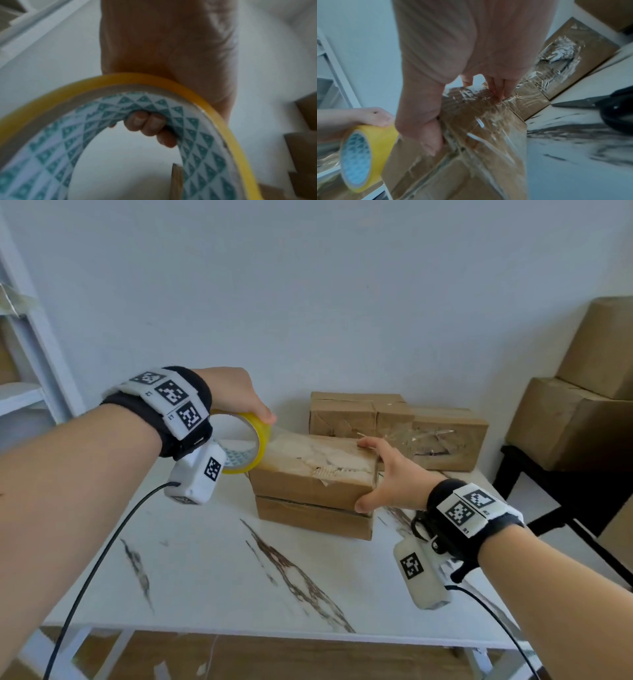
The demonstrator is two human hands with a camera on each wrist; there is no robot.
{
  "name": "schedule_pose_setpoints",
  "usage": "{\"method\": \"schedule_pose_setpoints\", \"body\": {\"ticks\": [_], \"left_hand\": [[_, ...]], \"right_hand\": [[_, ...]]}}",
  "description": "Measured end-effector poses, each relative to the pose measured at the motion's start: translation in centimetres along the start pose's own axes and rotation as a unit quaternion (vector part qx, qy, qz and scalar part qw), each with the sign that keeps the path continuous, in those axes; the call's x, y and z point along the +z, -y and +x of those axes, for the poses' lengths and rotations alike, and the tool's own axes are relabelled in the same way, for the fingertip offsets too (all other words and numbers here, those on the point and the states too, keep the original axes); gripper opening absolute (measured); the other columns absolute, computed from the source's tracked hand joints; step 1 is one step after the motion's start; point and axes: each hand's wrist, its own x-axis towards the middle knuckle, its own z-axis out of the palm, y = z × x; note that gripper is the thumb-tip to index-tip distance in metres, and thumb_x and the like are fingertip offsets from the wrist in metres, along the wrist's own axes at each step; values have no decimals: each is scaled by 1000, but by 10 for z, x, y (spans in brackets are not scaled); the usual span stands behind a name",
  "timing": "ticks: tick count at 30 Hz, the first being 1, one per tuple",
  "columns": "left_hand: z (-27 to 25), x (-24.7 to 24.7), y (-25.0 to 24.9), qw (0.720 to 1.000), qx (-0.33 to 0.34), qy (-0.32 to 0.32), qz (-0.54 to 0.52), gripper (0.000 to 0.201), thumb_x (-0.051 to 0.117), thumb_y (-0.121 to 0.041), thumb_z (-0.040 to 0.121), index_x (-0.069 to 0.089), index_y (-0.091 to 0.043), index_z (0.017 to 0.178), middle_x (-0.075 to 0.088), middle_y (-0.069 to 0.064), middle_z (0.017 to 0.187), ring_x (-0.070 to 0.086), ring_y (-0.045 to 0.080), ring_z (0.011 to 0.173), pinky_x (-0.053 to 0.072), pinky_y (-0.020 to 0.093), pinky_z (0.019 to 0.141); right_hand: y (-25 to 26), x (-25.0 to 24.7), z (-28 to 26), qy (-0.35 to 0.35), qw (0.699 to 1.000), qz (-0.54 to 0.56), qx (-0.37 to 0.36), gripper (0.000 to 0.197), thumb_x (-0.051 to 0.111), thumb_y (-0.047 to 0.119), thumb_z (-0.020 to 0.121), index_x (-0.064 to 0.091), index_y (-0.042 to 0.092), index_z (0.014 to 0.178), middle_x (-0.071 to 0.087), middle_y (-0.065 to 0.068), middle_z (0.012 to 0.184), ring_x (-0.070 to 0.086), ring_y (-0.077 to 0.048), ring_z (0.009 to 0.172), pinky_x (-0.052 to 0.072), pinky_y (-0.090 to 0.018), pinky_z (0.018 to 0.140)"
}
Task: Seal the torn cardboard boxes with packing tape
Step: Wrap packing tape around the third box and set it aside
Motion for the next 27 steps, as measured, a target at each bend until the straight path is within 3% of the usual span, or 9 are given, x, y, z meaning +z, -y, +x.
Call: {"method": "schedule_pose_setpoints", "body": {"ticks": [3, 5, 8, 11, 14, 19, 21, 24, 27], "left_hand": [[-1, -2, -15, 989, -10, -23, 149, 53, 66, -58, 74, 44, -13, 58, 41, 0, 54, 42, 20, 53, 31, 28, 59], [1, 3, -16, 982, -23, -8, 189, 53, 64, -63, 73, 47, -14, 61, 46, -1, 57, 48, 20, 58, 35, 31, 67], [6, 18, -7, 985, -52, 32, 162, 55, 63, -65, 74, 47, -14, 61, 46, 1, 58, 47, 19, 58, 36, 32, 70], [11, 34, 3, 990, -58, 43, 120, 57, 61, -64, 77, 52, -8, 68, 53, 13, 68, 54, 22, 65, 38, 32, 71], [12, 46, 11, 995, -53, 72, 41, 50, 63, -57, 80, 49, -11, 66, 54, 7, 76, 51, 20, 67, 37, 29, 65], [9, 52, 16, 994, -44, 99, 6, 50, 60, -54, 84, 63, -5, 95, 54, 6, 94, 52, 21, 86, 41, 30, 77], [9, 54, 18, 993, -53, 107, 4, 58, 60, -57, 82, 64, -4, 105, 52, 5, 96, 50, 21, 90, 40, 32, 85], [11, 55, 22, 990, -60, 131, -5, 54, 60, -63, 78, 69, -10, 87, 64, 3, 93, 59, 21, 89, 43, 32, 87], [13, 58, 24, 988, -59, 141, -19, 59, 60, -65, 77, 70, -7, 83, 68, 3, 82, 62, 19, 79, 45, 32, 84]], "right_hand": [[-6, 4, -3, 2, 1000, 22, 8, 99, 83, 22, 59, 24, 36, 137, 37, 1, 131, 46, -20, 114, 46, -35, 96], [-8, 5, -2, -1, 1000, 30, 6, 100, 84, 22, 59, 24, 36, 137, 37, 1, 131, 47, -20, 113, 46, -36, 97], [-10, 5, -1, -1, 999, 36, 2, 100, 83, 20, 60, 23, 34, 139, 35, 2, 132, 43, -18, 116, 43, -33, 99], [-10, 5, -1, 4, 999, 34, 4, 100, 83, 20, 60, 23, 35, 139, 35, 1, 133, 42, -19, 117, 43, -35, 99], [-10, 4, -1, 6, 999, 37, 9, 101, 83, 19, 61, 22, 35, 140, 34, 1, 136, 41, -19, 118, 41, -33, 99], [-2, -2, 1, 17, 999, -23, 14, 105, 79, 16, 67, 15, 31, 148, 37, -2, 137, 44, -20, 114, 43, -28, 90], [7, -4, 8, 40, 999, -24, 23, 106, 79, 28, 71, 9, 24, 151, 39, -2, 138, 47, -18, 114, 43, -27, 91], [24, 9, 22, 7, 997, 19, 81, 119, 65, 73, 63, 4, 22, 152, 20, -5, 157, 30, -24, 139, 32, -39, 110], [31, 26, 32, -97, 986, 7, 137, 115, 58, 75, 69, -2, 23, 152, 12, -11, 159, 29, -28, 141, 34, -39, 108]]}}
